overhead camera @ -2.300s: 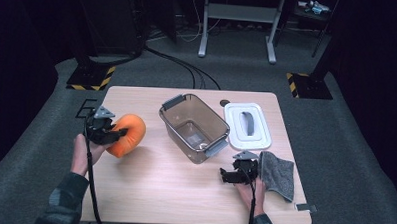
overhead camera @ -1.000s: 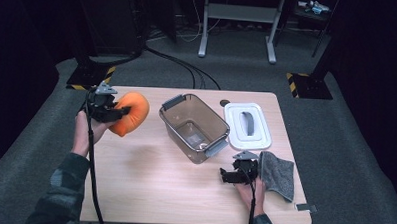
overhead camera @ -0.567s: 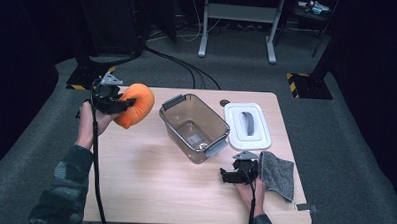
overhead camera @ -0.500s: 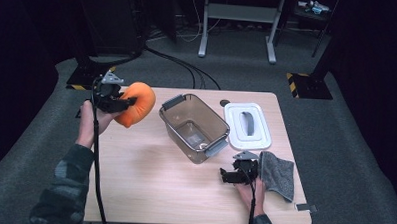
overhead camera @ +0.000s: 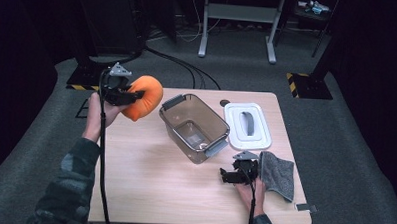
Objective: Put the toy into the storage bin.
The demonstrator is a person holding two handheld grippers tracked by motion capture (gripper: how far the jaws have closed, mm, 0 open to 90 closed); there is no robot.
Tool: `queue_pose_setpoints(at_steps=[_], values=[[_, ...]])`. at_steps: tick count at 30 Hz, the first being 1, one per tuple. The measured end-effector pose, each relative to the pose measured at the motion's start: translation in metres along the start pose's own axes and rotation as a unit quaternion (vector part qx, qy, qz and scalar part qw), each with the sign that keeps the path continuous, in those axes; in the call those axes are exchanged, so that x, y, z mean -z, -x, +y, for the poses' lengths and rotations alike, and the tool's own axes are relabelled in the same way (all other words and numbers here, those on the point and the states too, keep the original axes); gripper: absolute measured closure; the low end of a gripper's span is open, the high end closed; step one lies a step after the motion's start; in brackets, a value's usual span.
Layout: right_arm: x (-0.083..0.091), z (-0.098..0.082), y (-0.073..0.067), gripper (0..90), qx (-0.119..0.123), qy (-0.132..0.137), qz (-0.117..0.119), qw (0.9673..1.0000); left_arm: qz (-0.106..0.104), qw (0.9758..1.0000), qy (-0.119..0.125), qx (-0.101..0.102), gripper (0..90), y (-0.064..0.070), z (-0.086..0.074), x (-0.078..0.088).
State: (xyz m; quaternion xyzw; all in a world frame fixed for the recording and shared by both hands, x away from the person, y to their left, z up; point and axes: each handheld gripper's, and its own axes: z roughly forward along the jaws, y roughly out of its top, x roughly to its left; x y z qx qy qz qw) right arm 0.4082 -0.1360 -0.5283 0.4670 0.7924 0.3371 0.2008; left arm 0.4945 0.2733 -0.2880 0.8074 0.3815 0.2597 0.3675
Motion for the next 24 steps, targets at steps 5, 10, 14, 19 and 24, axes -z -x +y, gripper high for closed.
queue_pose_setpoints(at_steps=[5,10,14,19,24], values=[[0.0,0.0,0.0,7.2,-0.001,0.0,0.0,1.0,-0.005,1.0,0.003,-0.004,66.2,0.004,0.008,-0.004],[0.0,0.0,0.0,7.2,-0.001,0.0,0.0,1.0,-0.014,0.9998,-0.001,-0.014,65.9,0.009,0.017,-0.008],[0.0,0.0,0.0,7.2,-0.003,0.0,-0.001,1.0,-0.02,0.9996,0.004,-0.018,65.9,0.014,0.023,-0.013],[0.0,0.0,-0.001,7.2,-0.006,0.002,-0.004,1.0,-0.028,0.9994,0.008,-0.02,65.6,0.021,0.029,-0.021],[0.0,0.0,-0.001,7.2,-0.006,0.002,-0.003,1.0,-0.036,0.9991,0.009,-0.02,65.5,0.024,0.031,-0.031]])
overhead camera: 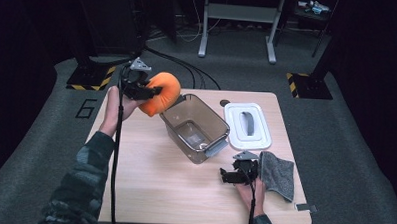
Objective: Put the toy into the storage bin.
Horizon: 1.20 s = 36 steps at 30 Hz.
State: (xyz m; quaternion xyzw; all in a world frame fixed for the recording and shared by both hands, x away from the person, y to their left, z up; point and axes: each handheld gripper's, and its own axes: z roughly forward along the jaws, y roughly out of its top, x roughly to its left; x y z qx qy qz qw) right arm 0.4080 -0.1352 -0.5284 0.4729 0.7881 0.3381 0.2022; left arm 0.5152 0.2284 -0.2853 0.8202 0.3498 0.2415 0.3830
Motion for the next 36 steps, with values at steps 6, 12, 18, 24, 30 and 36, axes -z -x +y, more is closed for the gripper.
queue_pose_setpoints(at_steps=[6,12,18,24,30,36], values=[[0.0,0.0,0.0,7.2,0.0,-0.001,0.001,1.0,-0.012,0.9999,-0.005,-0.001,65.2,0.006,0.004,-0.013],[0.0,0.0,0.0,7.2,0.001,0.0,0.001,1.0,-0.022,0.9997,-0.005,-0.003,64.9,0.014,0.007,-0.025],[0.0,0.0,0.0,7.2,0.002,0.0,0.001,1.0,-0.036,0.9992,-0.013,-0.009,64.3,0.022,0.01,-0.037],[0.0,0.0,0.0,7.2,0.0,0.0,0.001,1.0,-0.051,0.9985,-0.017,-0.007,63.8,0.031,0.012,-0.049],[0.0,0.0,0.0,7.2,0.001,0.001,0.0,1.0,-0.063,0.9977,-0.024,-0.006,63.4,0.037,0.011,-0.062],[0.0,0.0,0.0,7.3,-0.001,0.002,0.0,1.0,-0.07,0.9968,-0.039,-0.006,63.2,0.041,0.003,-0.077]])
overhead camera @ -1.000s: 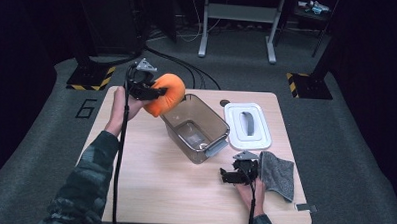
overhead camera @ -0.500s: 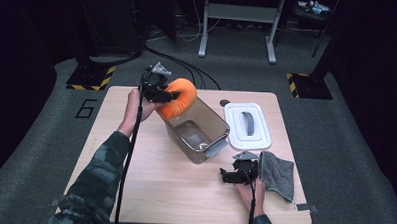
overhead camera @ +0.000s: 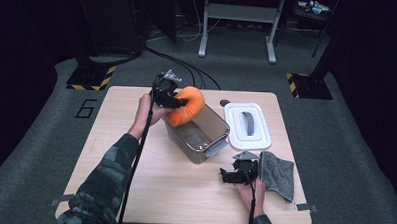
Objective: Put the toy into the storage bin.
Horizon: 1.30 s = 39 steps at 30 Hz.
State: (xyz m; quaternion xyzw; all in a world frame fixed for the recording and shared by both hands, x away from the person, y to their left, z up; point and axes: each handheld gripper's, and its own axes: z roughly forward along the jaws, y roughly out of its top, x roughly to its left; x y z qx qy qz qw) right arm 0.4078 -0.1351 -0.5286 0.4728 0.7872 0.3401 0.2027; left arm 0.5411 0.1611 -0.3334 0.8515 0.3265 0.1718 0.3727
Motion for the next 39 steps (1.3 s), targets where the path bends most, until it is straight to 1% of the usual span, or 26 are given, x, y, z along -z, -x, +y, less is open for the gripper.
queue_pose_setpoints(at_steps=[2,5,6,17,18,19,20,21,23,27,30,32,39], values=[[0.0,0.0,0.0,7.3,0.0,0.0,0.0,1.0,-0.001,1.0,-0.001,0.004,63.1,-0.001,-0.002,-0.003],[0.0,0.0,0.0,7.3,0.0,0.0,0.0,1.0,0.0,1.0,-0.004,0.004,62.9,-0.001,-0.003,-0.005],[0.0,0.0,0.0,7.3,0.0,0.001,-0.001,1.0,0.0,1.0,-0.004,0.001,62.9,-0.002,-0.004,-0.007],[0.0,0.0,0.0,7.4,0.003,0.004,-0.002,1.0,0.002,0.9998,-0.017,-0.001,61.9,-0.001,-0.006,-0.02],[0.0,0.0,0.001,7.4,0.006,0.002,-0.001,1.0,0.001,0.9998,-0.021,-0.002,61.7,-0.001,-0.007,-0.021],[0.0,0.0,0.001,7.4,0.008,0.001,0.001,1.0,0.001,0.9998,-0.021,-0.002,61.7,0.0,-0.007,-0.023],[0.0,0.0,0.0,7.4,0.003,0.003,-0.001,1.0,0.002,0.9998,-0.019,0.0,61.6,0.0,-0.008,-0.024],[0.0,0.0,0.001,7.4,0.007,0.001,0.0,1.0,0.001,0.9998,-0.019,0.0,61.5,0.0,-0.008,-0.024],[0.0,0.0,0.001,7.4,0.006,0.002,0.0,1.0,0.003,0.9998,-0.018,0.0,61.3,0.0,-0.008,-0.027],[0.0,0.0,0.001,7.4,0.007,0.001,0.0,1.0,0.002,0.9998,-0.022,-0.002,60.6,0.0,-0.009,-0.029],[0.0,0.0,0.0,7.4,0.006,0.001,0.0,1.0,-0.002,0.9997,-0.023,0.002,60.4,-0.001,-0.01,-0.03],[0.0,0.0,0.0,7.4,0.006,0.001,0.0,1.0,-0.002,0.9997,-0.026,0.002,60.5,-0.002,-0.01,-0.03],[0.0,0.0,0.0,7.4,0.006,0.001,0.0,1.0,0.002,0.9993,-0.037,0.002,60.9,0.0,-0.011,-0.035]])
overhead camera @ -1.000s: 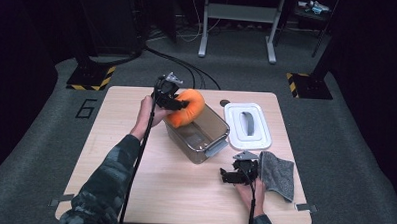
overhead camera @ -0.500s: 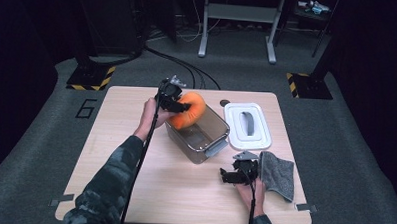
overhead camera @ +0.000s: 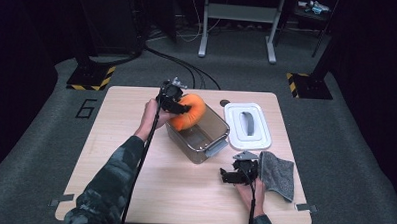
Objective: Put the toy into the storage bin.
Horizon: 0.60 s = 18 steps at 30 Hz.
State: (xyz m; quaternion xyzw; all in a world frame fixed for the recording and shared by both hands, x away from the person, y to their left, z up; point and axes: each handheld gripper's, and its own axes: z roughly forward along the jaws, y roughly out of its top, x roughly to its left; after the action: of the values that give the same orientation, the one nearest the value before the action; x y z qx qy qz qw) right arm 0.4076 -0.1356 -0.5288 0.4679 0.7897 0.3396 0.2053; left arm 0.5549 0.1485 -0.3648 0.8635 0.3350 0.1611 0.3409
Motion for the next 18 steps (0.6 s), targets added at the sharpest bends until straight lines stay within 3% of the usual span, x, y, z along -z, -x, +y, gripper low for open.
queue_pose_setpoints(at_steps=[18], values=[[0.0,0.0,0.0,7.4,0.004,-0.001,0.001,1.0,0.0,0.9997,-0.026,0.0,60.2,0.0,-0.004,-0.014]])
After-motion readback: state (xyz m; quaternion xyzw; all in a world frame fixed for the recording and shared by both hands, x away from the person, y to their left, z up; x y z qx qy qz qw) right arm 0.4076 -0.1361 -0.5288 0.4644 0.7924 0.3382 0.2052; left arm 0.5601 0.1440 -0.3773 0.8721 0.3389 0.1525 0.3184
